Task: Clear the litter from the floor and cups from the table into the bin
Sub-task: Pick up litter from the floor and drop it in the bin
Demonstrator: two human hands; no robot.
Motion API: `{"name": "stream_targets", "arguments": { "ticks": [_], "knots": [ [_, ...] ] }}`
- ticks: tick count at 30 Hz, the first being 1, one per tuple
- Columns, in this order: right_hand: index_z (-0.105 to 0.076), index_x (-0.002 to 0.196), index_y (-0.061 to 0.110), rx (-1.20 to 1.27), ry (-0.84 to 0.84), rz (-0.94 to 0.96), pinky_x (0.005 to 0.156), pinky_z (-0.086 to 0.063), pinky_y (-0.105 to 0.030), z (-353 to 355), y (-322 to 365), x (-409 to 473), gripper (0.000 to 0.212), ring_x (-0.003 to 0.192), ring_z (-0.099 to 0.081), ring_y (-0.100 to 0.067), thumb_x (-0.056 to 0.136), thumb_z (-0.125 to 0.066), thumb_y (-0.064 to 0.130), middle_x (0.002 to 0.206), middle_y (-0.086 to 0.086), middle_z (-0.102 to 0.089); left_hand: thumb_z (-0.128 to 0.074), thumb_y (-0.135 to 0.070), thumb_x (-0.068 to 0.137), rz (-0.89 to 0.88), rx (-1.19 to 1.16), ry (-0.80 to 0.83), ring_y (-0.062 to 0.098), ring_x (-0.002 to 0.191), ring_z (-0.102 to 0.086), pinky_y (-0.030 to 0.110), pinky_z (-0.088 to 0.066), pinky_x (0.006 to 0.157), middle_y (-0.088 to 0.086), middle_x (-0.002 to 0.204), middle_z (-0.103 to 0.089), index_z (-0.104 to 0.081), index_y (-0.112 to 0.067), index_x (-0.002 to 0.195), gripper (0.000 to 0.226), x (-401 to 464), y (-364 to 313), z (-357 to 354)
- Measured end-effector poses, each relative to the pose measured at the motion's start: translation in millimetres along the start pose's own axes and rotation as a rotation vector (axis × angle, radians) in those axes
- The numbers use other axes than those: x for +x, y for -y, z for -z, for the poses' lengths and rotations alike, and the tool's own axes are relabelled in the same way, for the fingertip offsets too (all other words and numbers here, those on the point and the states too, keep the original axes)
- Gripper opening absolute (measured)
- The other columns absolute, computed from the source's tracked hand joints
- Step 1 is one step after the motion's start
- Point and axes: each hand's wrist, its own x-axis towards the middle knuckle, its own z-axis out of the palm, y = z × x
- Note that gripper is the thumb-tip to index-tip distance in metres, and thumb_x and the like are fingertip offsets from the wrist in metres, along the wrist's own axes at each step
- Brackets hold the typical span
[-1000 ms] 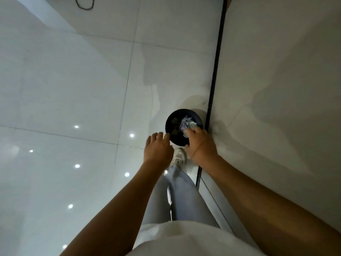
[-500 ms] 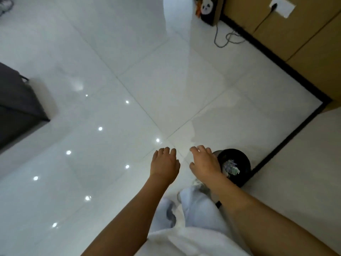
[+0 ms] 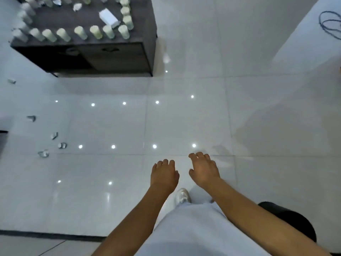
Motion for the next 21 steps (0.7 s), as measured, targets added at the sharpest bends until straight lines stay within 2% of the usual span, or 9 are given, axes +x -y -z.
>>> {"name": "stream_targets", "arguments": {
  "ticks": [11, 21],
  "knots": [
    [-0.038, 0.138, 0.020, -0.299, 0.115, 0.367, 0.093, -0.041, -0.035, 39, 134, 118, 0.048, 0.121, -0.043, -0.025, 0.092, -0.048, 0.019, 0.135, -0.004, -0.045, -0.035, -0.036, 0.099, 0.370, -0.297, -0.068, 0.024, 0.122, -0.044, 0.033, -0.033, 0.104, 0.006, 0.133, -0.049, -0.040, -0.014, 0.138, 0.045, 39, 127, 39],
    [-0.034, 0.139, 0.020, -0.545, 0.231, 0.612, 0.091, -0.039, -0.034, 93, 255, 239, 0.048, 0.123, -0.040, -0.025, 0.093, -0.049, 0.023, 0.138, -0.005, -0.041, -0.036, -0.033, 0.099, 0.673, -0.521, -0.154, 0.024, 0.118, -0.048, 0.032, -0.038, 0.099, 0.007, 0.130, -0.051, -0.043, -0.013, 0.135, 0.042, 84, 226, 102]
  ]
}}
